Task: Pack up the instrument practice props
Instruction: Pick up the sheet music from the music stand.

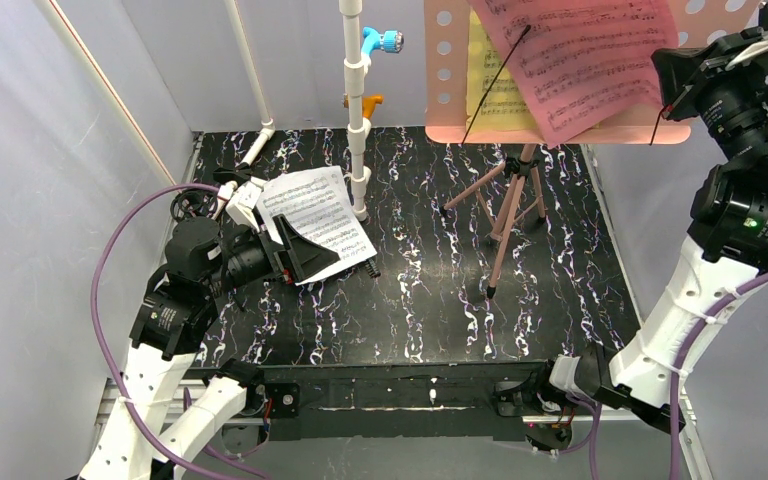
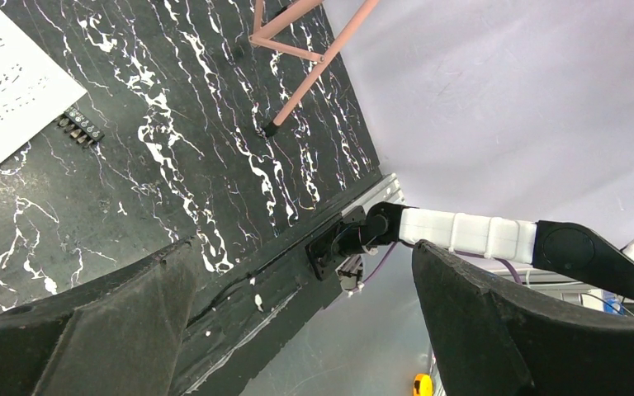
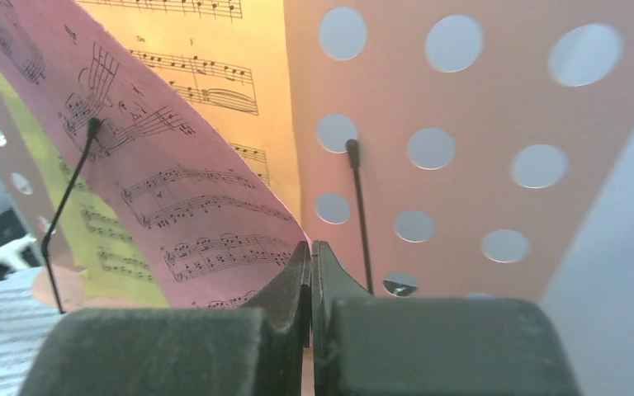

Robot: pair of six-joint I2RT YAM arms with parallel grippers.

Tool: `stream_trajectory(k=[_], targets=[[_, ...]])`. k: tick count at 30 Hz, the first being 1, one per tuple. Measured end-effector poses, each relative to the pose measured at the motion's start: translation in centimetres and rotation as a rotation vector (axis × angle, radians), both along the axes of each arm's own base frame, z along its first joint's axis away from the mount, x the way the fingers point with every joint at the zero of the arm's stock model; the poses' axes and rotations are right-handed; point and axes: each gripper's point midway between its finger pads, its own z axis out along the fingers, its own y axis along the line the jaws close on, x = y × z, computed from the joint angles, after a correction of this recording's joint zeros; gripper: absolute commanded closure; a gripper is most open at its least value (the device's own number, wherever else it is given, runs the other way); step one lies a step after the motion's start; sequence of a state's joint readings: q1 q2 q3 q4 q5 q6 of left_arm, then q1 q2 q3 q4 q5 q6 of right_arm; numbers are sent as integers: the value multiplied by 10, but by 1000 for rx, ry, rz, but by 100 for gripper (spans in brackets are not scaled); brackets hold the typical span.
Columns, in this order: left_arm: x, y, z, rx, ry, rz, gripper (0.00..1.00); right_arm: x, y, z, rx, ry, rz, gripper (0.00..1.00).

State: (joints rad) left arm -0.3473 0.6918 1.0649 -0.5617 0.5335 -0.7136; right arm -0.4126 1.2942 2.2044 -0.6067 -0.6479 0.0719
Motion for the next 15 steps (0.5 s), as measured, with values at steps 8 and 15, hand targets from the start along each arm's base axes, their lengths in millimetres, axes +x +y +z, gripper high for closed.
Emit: stream_trajectory(k=[8, 15], targets=[[0, 0, 0, 2, -1, 0, 2, -16, -19, 21, -49, -65, -161, 99], [0, 0, 0, 4, -3, -2, 2, -39, -35, 49, -79, -158, -309, 99]])
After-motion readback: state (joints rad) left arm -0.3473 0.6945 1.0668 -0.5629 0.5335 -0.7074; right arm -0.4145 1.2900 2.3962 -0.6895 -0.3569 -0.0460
